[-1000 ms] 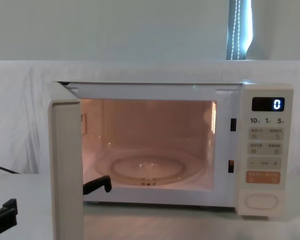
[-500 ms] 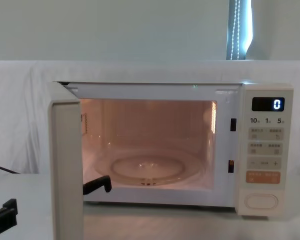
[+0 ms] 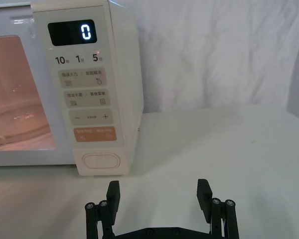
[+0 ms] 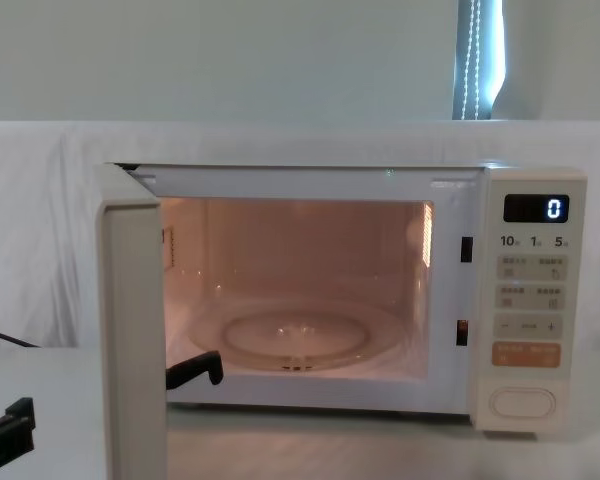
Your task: Press the button to open the microwave door with one hand; close the microwave door with the other hand.
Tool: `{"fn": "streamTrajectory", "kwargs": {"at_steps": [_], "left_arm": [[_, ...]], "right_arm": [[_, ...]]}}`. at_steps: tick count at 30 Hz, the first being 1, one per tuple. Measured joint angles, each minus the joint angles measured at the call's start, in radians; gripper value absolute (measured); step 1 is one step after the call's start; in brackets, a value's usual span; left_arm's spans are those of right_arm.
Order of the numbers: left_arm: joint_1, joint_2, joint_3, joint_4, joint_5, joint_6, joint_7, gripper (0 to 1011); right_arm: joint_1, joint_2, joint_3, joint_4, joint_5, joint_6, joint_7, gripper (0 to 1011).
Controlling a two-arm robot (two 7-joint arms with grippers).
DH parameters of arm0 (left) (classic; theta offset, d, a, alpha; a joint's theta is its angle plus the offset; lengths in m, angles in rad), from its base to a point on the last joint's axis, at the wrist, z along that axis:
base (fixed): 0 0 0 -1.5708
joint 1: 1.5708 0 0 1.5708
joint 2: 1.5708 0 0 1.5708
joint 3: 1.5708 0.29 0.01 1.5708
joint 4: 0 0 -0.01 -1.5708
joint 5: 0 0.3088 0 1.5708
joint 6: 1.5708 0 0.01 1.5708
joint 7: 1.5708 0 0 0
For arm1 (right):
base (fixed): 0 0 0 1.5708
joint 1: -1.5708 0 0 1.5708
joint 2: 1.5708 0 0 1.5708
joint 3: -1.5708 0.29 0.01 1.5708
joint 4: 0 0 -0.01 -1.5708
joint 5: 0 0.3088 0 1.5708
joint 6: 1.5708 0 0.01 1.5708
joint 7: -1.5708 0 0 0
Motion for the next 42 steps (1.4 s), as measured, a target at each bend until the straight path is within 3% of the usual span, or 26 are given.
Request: {"fn": "streamTrajectory", "kwargs": {"at_steps": [17,28,42], "left_arm": [[0.0,0.0,0.0,0.0,0.0,0.0,0.0,999],[0.0,0.0,0.0,0.0,0.0,0.0,0.0,746],[0.0,0.0,0.0,0.0,0.0,0.0,0.0,269]], "right_arm": [[0.0,0.0,0.0,0.0,0.0,0.0,0.0,1002],[0.0,0.0,0.0,0.0,0.0,0.0,0.0,1002],[0.0,0.0,0.0,0.0,0.0,0.0,0.0,1002]]}}
